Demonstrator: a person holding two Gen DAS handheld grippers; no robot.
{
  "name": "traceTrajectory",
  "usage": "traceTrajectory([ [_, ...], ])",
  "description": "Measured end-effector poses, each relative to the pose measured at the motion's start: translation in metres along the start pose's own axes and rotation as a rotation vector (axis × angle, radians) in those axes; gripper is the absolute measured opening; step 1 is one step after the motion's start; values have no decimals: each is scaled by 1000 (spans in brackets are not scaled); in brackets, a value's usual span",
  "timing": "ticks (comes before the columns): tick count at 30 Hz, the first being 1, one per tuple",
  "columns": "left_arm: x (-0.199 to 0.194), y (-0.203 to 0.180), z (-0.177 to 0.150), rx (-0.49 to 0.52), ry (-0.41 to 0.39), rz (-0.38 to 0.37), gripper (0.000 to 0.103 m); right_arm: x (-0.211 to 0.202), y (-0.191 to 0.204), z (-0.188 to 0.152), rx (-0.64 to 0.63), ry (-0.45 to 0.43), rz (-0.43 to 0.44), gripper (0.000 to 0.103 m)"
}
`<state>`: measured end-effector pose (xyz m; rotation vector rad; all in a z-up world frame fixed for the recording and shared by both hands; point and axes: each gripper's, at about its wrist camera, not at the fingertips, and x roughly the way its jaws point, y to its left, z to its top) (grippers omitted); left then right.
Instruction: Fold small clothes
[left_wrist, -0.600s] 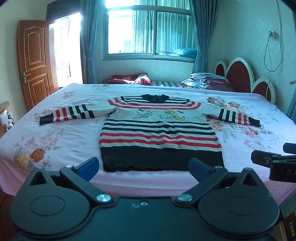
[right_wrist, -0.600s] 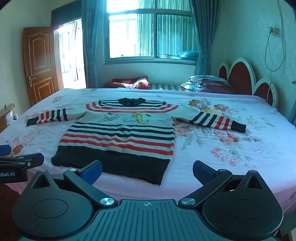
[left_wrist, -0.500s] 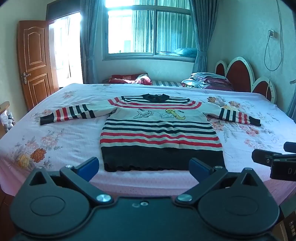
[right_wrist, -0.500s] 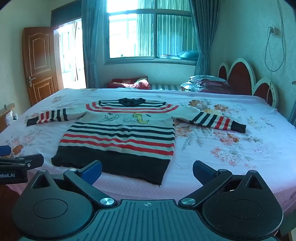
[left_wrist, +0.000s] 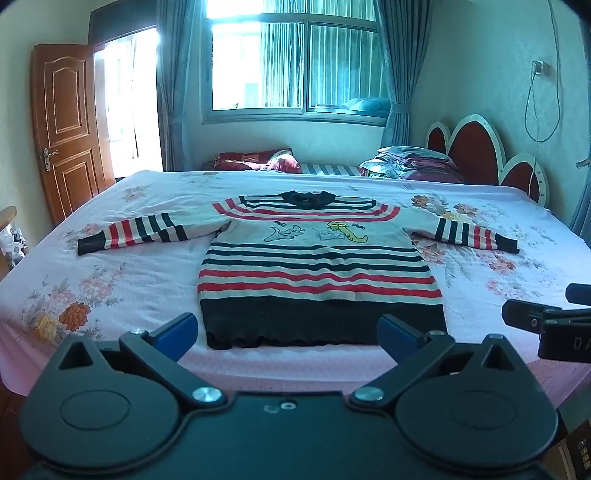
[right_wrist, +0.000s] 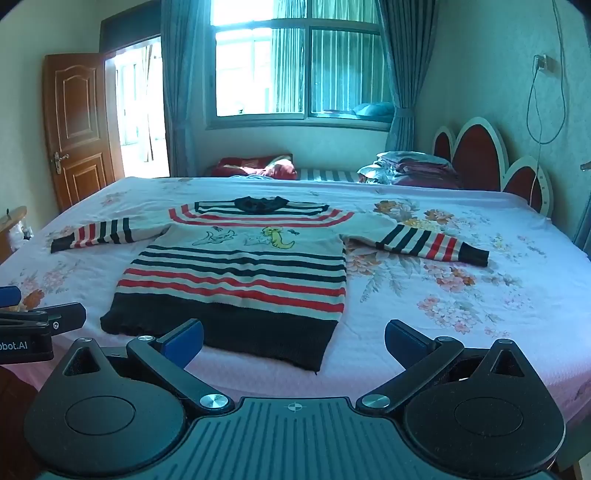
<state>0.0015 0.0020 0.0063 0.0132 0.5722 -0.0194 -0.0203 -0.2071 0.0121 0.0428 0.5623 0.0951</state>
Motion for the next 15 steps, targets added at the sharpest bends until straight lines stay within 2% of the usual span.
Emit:
traceTrajectory([
  [15,0,3,3,0,-6,8,103,1,4,4,-10,-5,3,103],
])
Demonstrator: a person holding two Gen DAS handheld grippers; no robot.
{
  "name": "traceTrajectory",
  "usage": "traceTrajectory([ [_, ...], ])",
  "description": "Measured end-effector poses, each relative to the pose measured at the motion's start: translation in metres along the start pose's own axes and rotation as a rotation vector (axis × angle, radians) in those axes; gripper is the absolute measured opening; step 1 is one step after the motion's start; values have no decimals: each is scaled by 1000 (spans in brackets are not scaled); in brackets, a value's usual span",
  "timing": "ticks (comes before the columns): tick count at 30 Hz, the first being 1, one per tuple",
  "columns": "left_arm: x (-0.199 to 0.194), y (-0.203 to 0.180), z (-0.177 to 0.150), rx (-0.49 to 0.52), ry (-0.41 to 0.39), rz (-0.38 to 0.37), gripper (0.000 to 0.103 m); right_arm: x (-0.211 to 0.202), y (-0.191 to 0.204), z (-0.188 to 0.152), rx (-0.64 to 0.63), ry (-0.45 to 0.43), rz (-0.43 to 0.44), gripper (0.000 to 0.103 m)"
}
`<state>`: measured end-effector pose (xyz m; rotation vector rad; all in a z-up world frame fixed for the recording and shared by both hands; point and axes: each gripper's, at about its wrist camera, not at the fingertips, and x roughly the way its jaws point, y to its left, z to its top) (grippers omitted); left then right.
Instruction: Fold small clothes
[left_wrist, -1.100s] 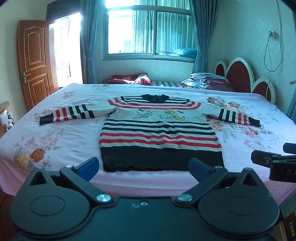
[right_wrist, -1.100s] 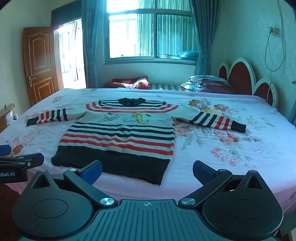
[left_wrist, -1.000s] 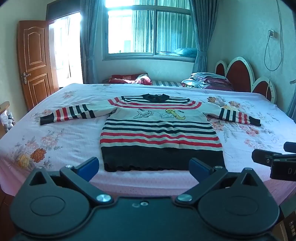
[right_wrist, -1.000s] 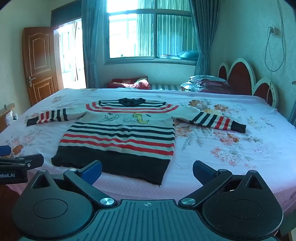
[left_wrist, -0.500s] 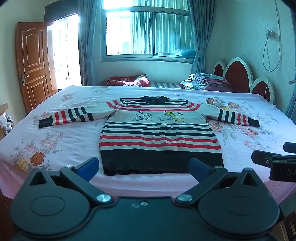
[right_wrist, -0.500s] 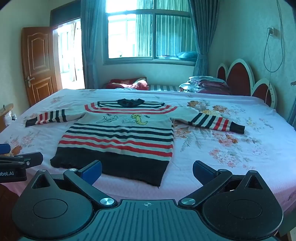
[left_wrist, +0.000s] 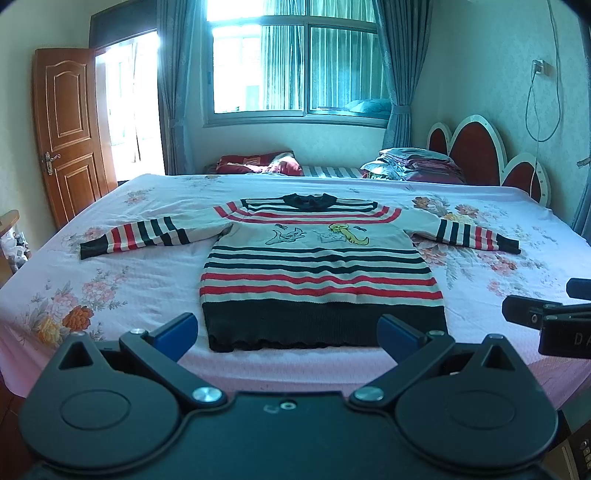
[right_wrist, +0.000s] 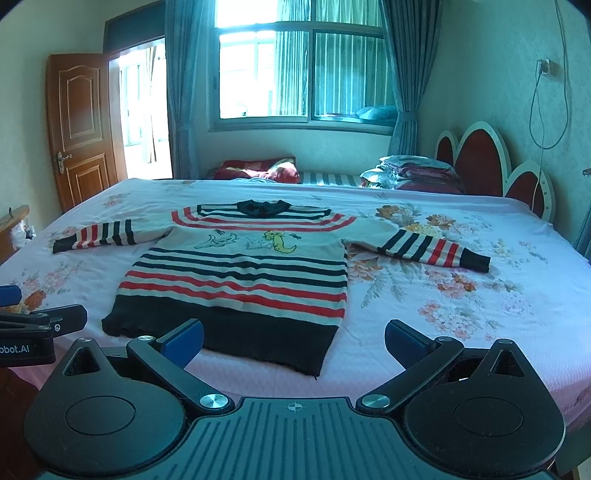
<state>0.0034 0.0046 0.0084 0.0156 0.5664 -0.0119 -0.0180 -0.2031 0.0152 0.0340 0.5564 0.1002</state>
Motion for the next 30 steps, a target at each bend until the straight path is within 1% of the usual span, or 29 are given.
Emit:
traceTrajectory([
  [30,-2,-7,-1,10,-2,13,103,0,-2,-1,5,1,5,103],
])
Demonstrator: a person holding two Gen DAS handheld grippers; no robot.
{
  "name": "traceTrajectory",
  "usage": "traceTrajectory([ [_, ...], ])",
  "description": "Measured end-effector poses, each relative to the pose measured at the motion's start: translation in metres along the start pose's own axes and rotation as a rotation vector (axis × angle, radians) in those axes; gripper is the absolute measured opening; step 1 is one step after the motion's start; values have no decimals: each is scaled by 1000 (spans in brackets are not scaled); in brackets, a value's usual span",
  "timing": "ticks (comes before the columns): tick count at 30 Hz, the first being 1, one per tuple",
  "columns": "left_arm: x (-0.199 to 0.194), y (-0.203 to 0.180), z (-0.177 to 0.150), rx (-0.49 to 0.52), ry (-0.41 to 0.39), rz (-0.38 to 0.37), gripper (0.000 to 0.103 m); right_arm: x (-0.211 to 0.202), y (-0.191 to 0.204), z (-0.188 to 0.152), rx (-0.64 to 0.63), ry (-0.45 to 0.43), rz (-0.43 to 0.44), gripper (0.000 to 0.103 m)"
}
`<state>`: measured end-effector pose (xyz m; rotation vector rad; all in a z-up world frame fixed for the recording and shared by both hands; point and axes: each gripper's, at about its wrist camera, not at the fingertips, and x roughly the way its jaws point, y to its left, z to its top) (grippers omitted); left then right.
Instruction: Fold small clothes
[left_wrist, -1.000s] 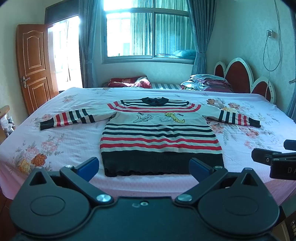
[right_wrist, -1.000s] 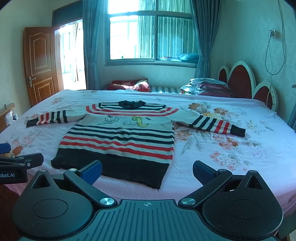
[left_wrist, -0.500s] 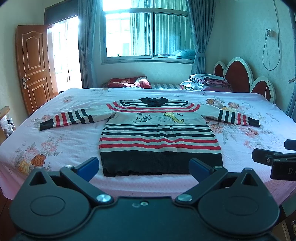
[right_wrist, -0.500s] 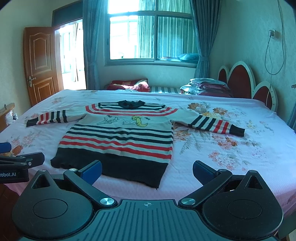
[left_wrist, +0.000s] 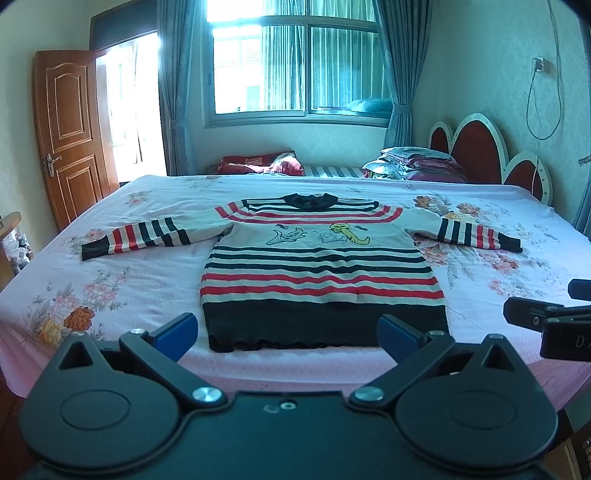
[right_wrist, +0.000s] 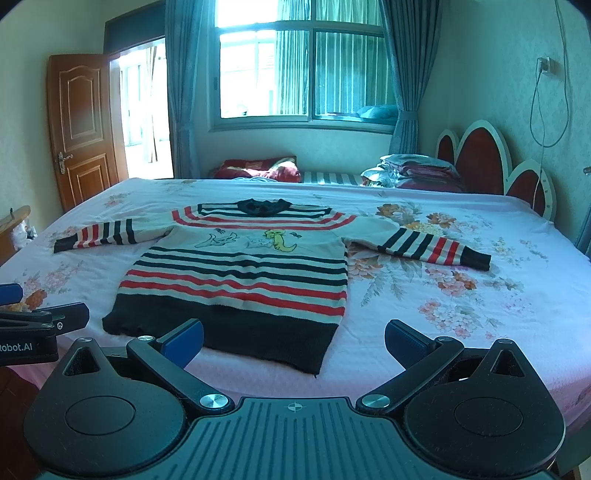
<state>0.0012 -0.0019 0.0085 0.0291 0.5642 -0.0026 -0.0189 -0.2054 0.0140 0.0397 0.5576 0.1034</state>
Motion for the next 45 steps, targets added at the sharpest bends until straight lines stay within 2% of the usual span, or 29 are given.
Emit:
traceTrajectory([
  [37,-2,6,-4,-10,2,1,103,4,6,-3,-3,5,2,103],
  [45,10,6,3,1,11,-7,103,12,1,0,15,6,-6,103],
])
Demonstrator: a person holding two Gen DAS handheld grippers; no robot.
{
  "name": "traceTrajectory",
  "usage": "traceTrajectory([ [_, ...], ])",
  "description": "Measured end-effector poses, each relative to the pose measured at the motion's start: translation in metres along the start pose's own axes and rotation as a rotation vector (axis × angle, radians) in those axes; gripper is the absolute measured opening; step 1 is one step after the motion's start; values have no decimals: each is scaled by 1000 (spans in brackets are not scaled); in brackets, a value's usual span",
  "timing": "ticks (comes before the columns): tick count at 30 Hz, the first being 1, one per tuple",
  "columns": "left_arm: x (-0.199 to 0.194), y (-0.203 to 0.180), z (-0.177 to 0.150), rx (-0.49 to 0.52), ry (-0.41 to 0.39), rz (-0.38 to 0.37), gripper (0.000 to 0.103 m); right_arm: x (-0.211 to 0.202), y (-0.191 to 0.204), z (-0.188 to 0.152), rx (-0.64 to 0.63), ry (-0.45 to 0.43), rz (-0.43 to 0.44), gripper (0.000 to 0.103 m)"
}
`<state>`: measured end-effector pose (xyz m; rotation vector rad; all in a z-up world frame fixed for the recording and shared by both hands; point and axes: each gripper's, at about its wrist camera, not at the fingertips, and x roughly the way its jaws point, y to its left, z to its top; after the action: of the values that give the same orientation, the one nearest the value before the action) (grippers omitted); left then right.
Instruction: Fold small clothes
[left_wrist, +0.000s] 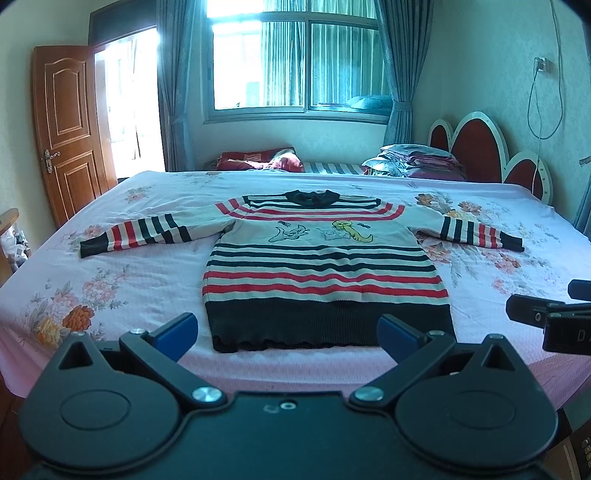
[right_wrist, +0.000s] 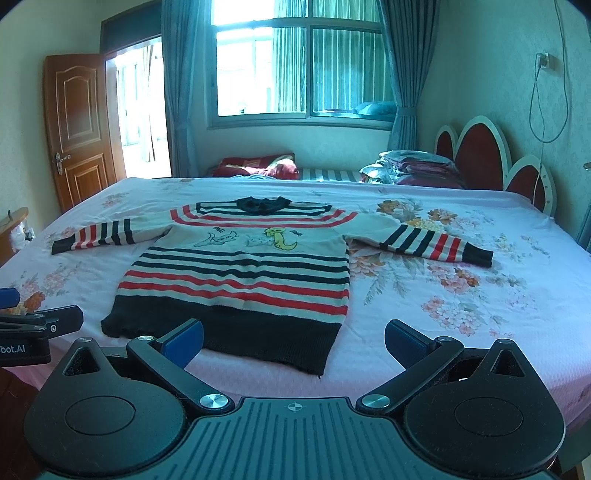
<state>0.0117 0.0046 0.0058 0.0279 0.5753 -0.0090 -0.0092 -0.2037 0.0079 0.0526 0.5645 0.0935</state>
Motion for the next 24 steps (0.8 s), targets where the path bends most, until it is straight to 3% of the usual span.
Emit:
traceTrajectory([
  [8,33,6,22,3,3,-5,103,27,-8,17,23,5,-24,103],
  [13,60,15,33,-50,4,-2,103,53,-12,28,32,15,-41,103],
  [20,103,31,51,-118,0,-69,103,95,-19,50,50,20,-68,103],
  [24,124,36,68,-120,-22,-27,103,119,-16,66,64,12,-73,103],
])
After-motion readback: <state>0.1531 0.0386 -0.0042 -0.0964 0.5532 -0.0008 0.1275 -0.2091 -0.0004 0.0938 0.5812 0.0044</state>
